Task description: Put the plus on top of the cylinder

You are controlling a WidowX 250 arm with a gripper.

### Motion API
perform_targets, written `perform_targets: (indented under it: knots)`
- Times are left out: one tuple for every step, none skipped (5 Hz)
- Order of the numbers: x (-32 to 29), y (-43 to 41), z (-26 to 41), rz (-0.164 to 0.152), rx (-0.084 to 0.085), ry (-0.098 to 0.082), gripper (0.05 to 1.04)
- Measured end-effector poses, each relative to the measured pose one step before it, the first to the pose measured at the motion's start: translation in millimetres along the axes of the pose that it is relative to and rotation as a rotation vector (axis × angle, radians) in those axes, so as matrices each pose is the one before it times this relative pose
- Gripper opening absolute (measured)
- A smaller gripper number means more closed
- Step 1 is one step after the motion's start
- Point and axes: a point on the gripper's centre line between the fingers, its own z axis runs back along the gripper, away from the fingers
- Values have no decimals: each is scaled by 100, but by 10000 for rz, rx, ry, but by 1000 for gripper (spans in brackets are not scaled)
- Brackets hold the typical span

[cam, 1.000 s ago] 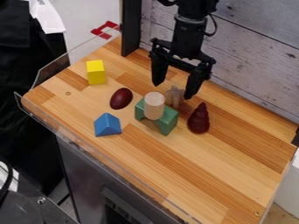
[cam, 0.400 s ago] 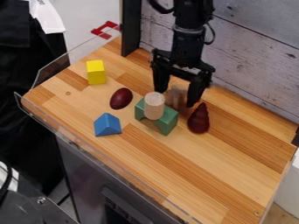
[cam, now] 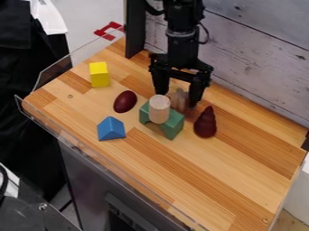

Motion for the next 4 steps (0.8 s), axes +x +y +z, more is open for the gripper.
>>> perform_targets:
  knots:
    - [695,522,-526,508,-329,-310,963]
    - [825,313,-412,196,-150,-227,664]
    - [115,24,-73,-58,7,-46,476]
    - [-165,-168,-27,-91,24,45,475]
